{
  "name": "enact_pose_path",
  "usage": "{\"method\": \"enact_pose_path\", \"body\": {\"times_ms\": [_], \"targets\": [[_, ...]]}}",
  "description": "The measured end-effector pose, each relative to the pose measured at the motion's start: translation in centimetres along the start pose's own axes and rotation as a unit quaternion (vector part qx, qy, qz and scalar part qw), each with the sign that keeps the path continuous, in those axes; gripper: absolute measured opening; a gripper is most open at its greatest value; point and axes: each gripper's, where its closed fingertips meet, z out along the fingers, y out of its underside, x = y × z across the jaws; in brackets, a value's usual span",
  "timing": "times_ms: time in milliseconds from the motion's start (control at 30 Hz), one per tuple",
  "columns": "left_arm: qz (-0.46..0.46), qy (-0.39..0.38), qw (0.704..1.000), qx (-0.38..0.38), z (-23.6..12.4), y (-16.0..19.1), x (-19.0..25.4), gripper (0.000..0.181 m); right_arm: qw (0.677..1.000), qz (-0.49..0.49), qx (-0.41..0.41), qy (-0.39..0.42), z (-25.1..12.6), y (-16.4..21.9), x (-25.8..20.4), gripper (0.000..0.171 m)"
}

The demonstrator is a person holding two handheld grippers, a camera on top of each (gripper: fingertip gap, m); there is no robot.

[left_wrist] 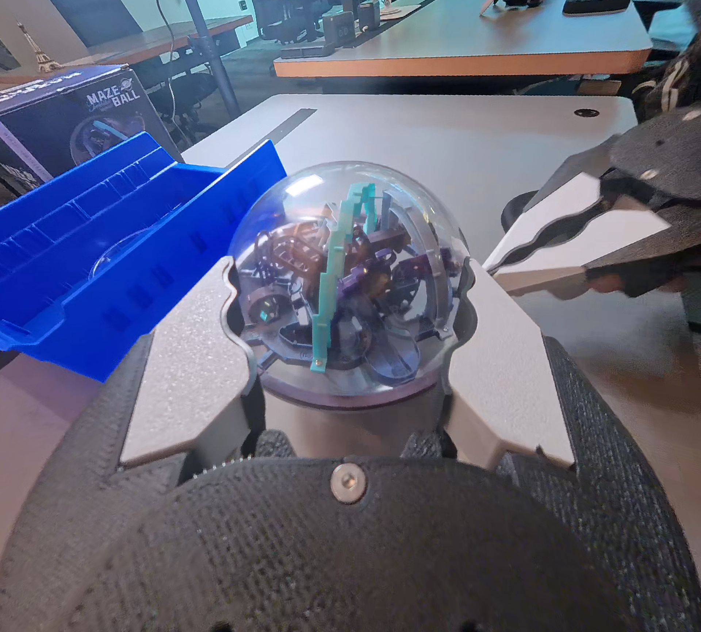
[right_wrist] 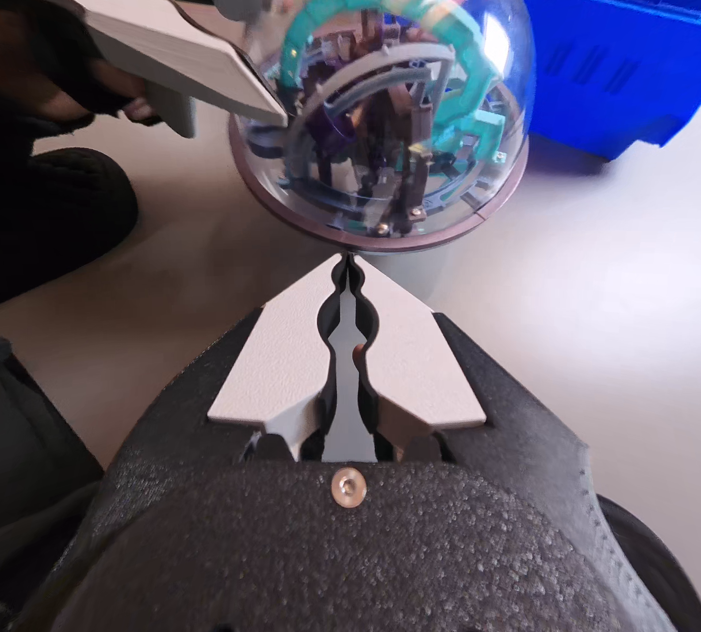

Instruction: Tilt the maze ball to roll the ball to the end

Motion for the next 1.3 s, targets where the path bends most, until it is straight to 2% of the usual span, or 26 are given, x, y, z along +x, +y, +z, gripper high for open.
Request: {"method": "enact_pose_path", "body": {"times_ms": [200,733,800,833,867,900,933,967,1033,1067,1133,1300], "targets": [[0.015,0.003,1.000,-0.015,0.4,0.8,0.3,0.106,0.999,-0.007,0.034,0.018,-1.2,-1.9,0.5,0.000],[0.022,0.009,0.999,-0.030,2.2,0.7,0.0,0.103,0.998,0.005,0.056,0.031,-1.4,-2.6,2.8,0.001],[0.021,0.010,0.999,-0.034,2.5,0.9,-0.1,0.103,0.996,-0.020,0.081,0.034,-2.4,-3.7,4.1,0.014],[0.022,0.010,0.999,-0.035,2.7,1.0,-0.2,0.103,0.992,-0.045,0.109,0.033,-3.4,-4.9,5.2,0.027],[0.022,0.010,0.999,-0.039,2.9,1.1,-0.2,0.103,0.986,-0.077,0.141,0.037,-4.6,-6.4,6.7,0.044],[0.022,0.011,0.999,-0.041,3.2,1.3,-0.3,0.103,0.980,-0.113,0.163,0.030,-5.4,-7.5,8.4,0.067],[0.018,0.015,0.999,-0.042,3.5,1.4,-0.3,0.103,0.978,-0.132,0.161,0.009,-5.3,-7.8,10.1,0.089],[0.013,0.019,0.999,-0.040,3.7,1.4,-0.2,0.103,0.983,-0.124,0.132,-0.031,-4.0,-7.2,11.4,0.102],[0.004,0.027,0.999,-0.039,4.2,1.4,-0.1,0.103,0.984,-0.097,0.070,-0.133,-0.9,-5.3,11.3,0.108],[-0.002,0.028,0.999,-0.040,4.2,1.4,-0.2,0.104,0.981,-0.107,0.067,-0.146,0.0,-5.1,11.0,0.110],[-0.011,0.032,0.999,-0.038,3.7,1.3,-0.3,0.106,0.976,-0.150,0.079,-0.137,0.4,-5.3,10.4,0.108],[-0.058,0.043,0.997,-0.034,2.9,1.7,-0.8,0.116,0.973,-0.180,0.085,-0.115,0.8,-5.4,9.0,0.105]]}}
